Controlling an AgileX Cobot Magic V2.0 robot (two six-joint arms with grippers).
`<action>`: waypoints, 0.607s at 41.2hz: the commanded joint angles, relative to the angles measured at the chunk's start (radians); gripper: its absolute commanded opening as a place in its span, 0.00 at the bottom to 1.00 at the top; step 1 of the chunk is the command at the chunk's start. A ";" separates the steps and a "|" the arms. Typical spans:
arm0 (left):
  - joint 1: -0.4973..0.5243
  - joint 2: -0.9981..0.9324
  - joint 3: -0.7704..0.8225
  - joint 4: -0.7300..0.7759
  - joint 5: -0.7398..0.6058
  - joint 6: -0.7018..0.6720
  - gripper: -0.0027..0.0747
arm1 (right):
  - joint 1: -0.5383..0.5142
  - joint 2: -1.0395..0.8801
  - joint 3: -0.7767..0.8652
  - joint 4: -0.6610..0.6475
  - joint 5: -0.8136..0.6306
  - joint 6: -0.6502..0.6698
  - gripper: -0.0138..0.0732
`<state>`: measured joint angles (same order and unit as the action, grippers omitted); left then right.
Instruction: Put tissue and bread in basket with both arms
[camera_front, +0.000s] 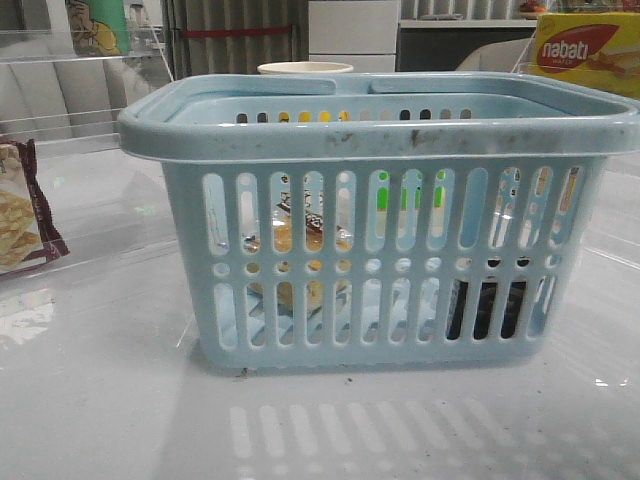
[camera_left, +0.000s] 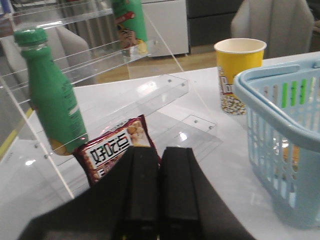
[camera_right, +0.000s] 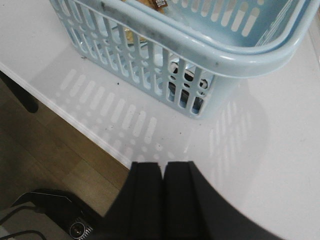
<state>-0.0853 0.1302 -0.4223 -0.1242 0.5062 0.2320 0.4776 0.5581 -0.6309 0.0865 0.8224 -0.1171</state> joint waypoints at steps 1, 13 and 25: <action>0.046 -0.043 0.046 -0.029 -0.150 -0.013 0.15 | -0.002 0.000 -0.027 -0.009 -0.065 -0.007 0.23; 0.062 -0.111 0.296 0.134 -0.417 -0.258 0.15 | -0.002 0.000 -0.027 -0.009 -0.064 -0.007 0.23; 0.062 -0.156 0.430 0.134 -0.552 -0.258 0.15 | -0.002 0.000 -0.027 -0.009 -0.063 -0.007 0.23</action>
<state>-0.0245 -0.0061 0.0075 0.0082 0.0648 -0.0138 0.4776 0.5581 -0.6309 0.0865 0.8239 -0.1171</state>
